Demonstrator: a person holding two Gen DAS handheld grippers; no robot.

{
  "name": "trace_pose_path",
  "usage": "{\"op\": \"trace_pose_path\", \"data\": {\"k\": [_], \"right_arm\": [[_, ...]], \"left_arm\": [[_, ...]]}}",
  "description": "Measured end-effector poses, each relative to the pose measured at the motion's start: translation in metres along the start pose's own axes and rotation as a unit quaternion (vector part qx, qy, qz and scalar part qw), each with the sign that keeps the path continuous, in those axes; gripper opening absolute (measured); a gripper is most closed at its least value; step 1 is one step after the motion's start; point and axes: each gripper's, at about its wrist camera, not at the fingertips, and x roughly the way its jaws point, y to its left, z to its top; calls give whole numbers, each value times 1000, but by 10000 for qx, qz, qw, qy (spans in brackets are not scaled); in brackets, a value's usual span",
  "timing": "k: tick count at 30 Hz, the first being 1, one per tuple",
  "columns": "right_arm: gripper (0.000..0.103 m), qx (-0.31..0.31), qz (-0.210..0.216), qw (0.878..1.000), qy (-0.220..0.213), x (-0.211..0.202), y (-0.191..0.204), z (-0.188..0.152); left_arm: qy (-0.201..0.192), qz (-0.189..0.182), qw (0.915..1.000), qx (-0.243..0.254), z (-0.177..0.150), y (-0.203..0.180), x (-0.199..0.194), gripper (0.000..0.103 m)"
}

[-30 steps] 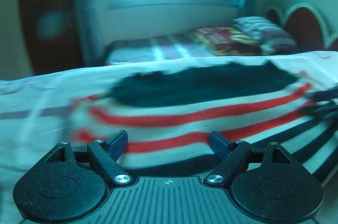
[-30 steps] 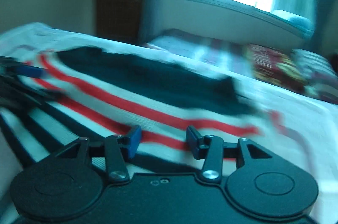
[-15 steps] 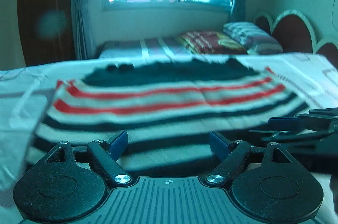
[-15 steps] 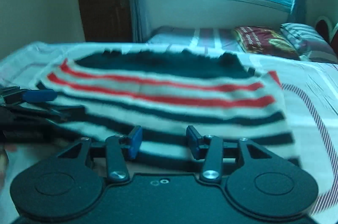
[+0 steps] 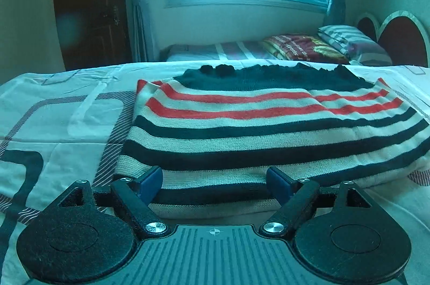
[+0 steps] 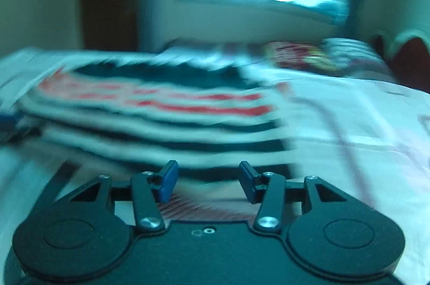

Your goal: Fold small clothes

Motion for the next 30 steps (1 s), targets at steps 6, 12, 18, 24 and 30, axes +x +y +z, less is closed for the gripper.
{"op": "trace_pose_path", "data": {"k": [6, 12, 18, 24, 30], "right_arm": [[39, 508, 138, 9980, 338, 24, -43, 7], [6, 521, 444, 9962, 538, 26, -54, 3], [5, 448, 393, 9958, 697, 21, -58, -16], [7, 173, 253, 9974, 653, 20, -51, -17], [23, 594, 147, 9965, 577, 13, -57, -7]], "left_arm": [[87, -15, 9999, -69, -3, 2, 4, 84], [-18, 130, 9999, -92, -1, 7, -1, 84], [125, 145, 9998, -53, -6, 15, 10, 84], [174, 99, 9998, -30, -6, 19, 14, 84], [189, 166, 9997, 27, -6, 14, 13, 84]]}}
